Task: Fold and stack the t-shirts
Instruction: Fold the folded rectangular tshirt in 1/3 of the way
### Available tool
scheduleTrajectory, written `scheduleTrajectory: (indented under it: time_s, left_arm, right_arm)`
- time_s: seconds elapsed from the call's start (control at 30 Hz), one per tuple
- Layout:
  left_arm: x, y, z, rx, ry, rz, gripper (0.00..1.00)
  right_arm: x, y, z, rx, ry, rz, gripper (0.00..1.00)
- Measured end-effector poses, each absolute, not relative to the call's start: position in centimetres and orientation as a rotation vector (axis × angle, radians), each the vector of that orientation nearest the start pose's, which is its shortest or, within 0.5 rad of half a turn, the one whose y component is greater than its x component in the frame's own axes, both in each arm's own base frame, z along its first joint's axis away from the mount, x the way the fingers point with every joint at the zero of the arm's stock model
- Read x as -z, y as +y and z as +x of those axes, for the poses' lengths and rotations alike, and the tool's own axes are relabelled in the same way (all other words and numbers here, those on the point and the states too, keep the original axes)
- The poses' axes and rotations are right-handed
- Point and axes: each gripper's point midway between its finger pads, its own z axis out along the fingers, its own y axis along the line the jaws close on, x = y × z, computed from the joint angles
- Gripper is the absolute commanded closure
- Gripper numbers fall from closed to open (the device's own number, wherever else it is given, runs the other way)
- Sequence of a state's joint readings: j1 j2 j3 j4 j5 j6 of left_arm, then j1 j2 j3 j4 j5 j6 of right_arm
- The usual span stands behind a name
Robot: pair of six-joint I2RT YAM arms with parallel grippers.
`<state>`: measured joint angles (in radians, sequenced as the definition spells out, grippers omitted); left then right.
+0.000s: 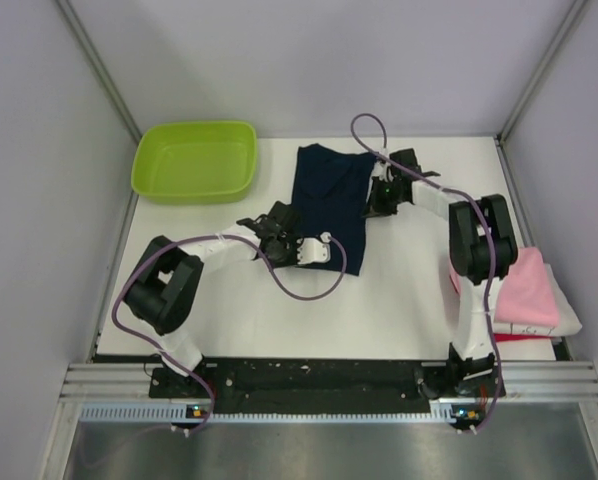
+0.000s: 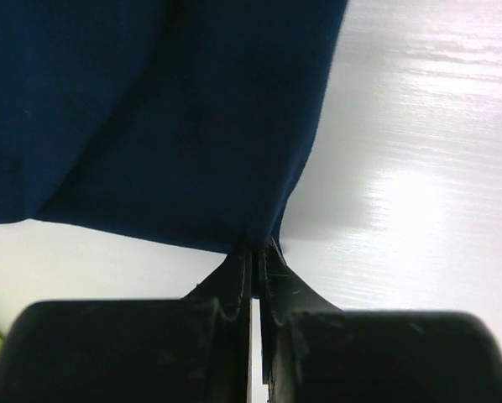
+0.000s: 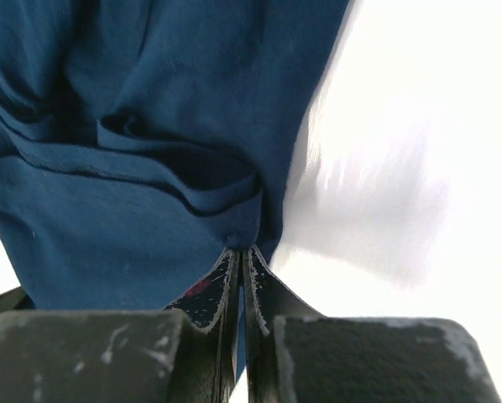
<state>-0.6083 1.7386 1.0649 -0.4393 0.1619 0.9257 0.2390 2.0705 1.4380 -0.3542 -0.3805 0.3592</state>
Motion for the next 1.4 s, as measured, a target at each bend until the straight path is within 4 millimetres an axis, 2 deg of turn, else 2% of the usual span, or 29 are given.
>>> scheduleTrajectory:
  time_s: [0.23,0.27,0.33,0.37,0.47,0.57,0.6,0.73,0.8,0.9,1.0,1.03,1.1,1.17,1.2,1.3,1.4]
  left_arm:
    - [-2.3,-21.0,30.4,-0.158,-2.522,-2.576,1.00]
    - [-2.4,-21.0,30.4,-0.158,-2.522,-2.575,1.00]
    - [-2.4,-21.0,30.3,-0.160,-2.524,-2.573,1.00]
    - [-2.3,-21.0,30.3,-0.162,-2.528,-2.569,1.00]
    - [-2.3,-20.8,30.0,-0.173,-2.541,-2.542,1.00]
    - [-2.3,-20.7,29.8,-0.183,-2.549,-2.517,1.00]
    - [-2.3,-20.7,29.7,-0.186,-2.555,-2.509,1.00]
    - [-2.3,-20.7,29.6,-0.194,-2.572,-2.486,1.00]
    - [-2.3,-20.7,29.6,-0.197,-2.580,-2.477,1.00]
    - [-2.3,-20.7,29.5,-0.202,-2.591,-2.463,1.00]
    - [-2.3,-20.7,29.5,-0.203,-2.597,-2.457,1.00]
    - [-2.3,-20.7,29.5,-0.203,-2.597,-2.456,1.00]
    - [-2.3,-20.7,29.5,-0.204,-2.600,-2.453,1.00]
    - [-2.3,-20.7,29.5,-0.204,-2.601,-2.451,1.00]
    - [-2.3,-20.7,29.5,-0.204,-2.601,-2.451,1.00]
    - [-2.3,-20.6,29.3,-0.207,-2.594,-2.442,1.00]
    - [-2.4,-20.2,28.8,-0.210,-2.581,-2.428,1.00]
  right_arm:
    - [-6.0,18.0,47.0,-0.646,2.539,-0.032,1.00]
    - [-6.3,18.1,47.3,-0.647,2.530,-0.044,0.93]
    - [-6.3,18.3,47.5,-0.653,2.529,-0.065,0.65]
    - [-6.2,18.2,47.6,-0.648,2.533,-0.072,0.58]
    - [-5.4,17.5,47.4,-0.605,2.562,-0.066,0.45]
    - [-5.1,16.3,46.4,-0.567,2.596,-0.046,0.43]
    - [-5.1,15.9,45.4,-0.554,2.606,-0.039,0.43]
    - [-6.6,14.4,38.5,-0.538,2.647,-0.015,0.44]
    - [-7.6,14.8,35.4,-0.560,2.647,-0.028,0.45]
    - [-7.5,17.6,31.0,-0.664,2.656,-0.083,0.47]
    - [-5.5,20.4,27.2,-0.782,2.720,-0.116,0.50]
    - [-4.7,20.7,26.3,-0.808,2.749,-0.101,0.53]
    - [-3.9,21.2,25.7,-0.839,2.778,-0.072,0.69]
    - [-3.4,21.6,25.9,-0.870,2.780,-0.044,0.90]
    - [-3.3,21.8,26.1,-0.886,2.778,-0.036,0.97]
    - [-3.1,21.9,26.5,-0.911,2.765,-0.012,1.00]
    - [-2.6,20.6,26.7,-0.904,2.761,0.048,1.00]
